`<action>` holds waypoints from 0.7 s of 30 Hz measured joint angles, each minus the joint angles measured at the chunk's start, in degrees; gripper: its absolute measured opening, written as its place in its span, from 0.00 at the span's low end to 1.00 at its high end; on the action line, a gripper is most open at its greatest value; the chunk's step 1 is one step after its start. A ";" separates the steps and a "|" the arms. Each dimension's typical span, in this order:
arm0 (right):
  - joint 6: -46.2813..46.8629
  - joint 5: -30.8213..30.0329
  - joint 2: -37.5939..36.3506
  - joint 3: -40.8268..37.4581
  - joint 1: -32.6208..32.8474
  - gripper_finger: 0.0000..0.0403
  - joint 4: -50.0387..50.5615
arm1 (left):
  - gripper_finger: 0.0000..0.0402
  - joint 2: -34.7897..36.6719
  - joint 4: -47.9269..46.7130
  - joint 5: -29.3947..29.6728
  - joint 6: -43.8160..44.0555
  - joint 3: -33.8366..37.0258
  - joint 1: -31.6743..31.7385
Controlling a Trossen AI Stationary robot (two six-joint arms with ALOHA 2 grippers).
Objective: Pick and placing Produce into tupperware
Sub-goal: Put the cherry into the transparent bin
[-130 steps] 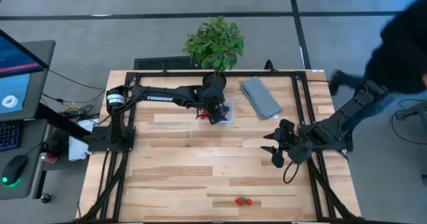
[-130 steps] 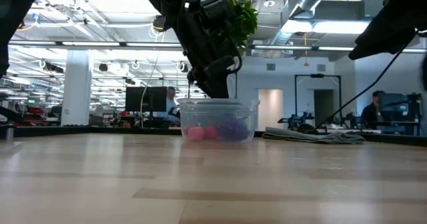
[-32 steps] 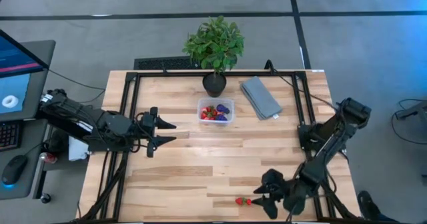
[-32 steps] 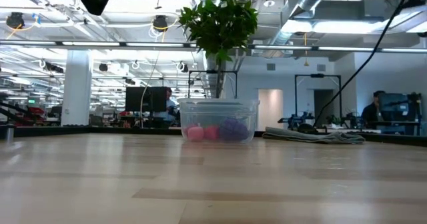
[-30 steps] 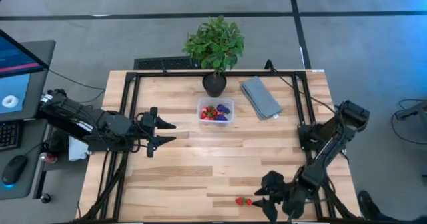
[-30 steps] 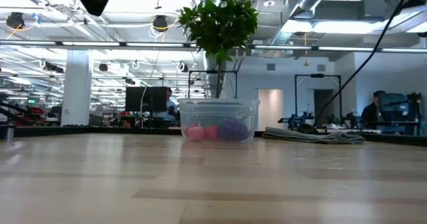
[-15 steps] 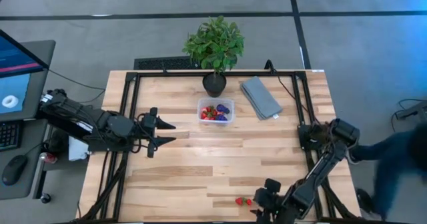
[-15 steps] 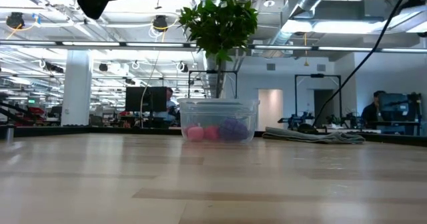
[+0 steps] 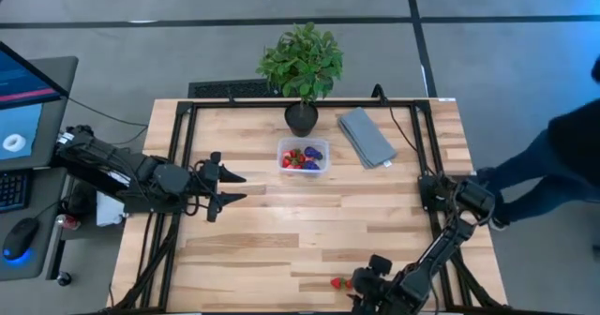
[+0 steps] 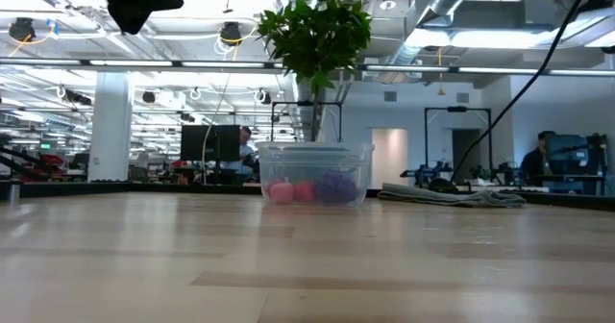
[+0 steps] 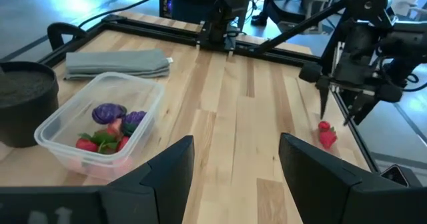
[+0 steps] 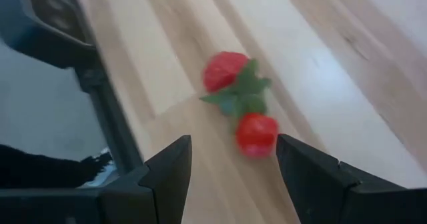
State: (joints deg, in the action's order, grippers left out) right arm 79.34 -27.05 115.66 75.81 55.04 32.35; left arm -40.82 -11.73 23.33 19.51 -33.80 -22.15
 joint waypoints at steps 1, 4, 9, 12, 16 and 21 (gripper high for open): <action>0.60 0.02 0.00 -0.03 -0.13 0.61 1.04 | 0.52 -0.02 -0.12 0.00 0.00 0.00 0.00; 1.24 0.21 0.00 -0.07 -0.36 0.61 3.53 | 0.52 -0.02 -0.54 -0.02 -0.02 0.00 0.00; -1.13 0.40 0.00 -0.09 -0.74 0.61 2.69 | 0.52 -0.02 -0.86 -0.09 -0.02 0.00 0.00; -3.47 2.27 0.00 -0.09 -0.83 0.61 2.59 | 0.52 -0.02 -1.00 -0.13 -0.02 0.00 0.00; -5.28 3.12 0.00 -0.11 -0.94 0.61 2.88 | 0.52 -0.02 -1.30 -0.15 -0.02 0.00 0.00; -6.58 4.28 0.00 -0.13 -1.22 0.61 3.00 | 0.52 -0.02 -1.42 -0.32 -0.02 0.00 0.00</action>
State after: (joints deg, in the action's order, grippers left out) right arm 72.76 -22.77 115.66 75.68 53.82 35.35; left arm -40.84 -13.15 23.01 19.49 -33.80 -22.15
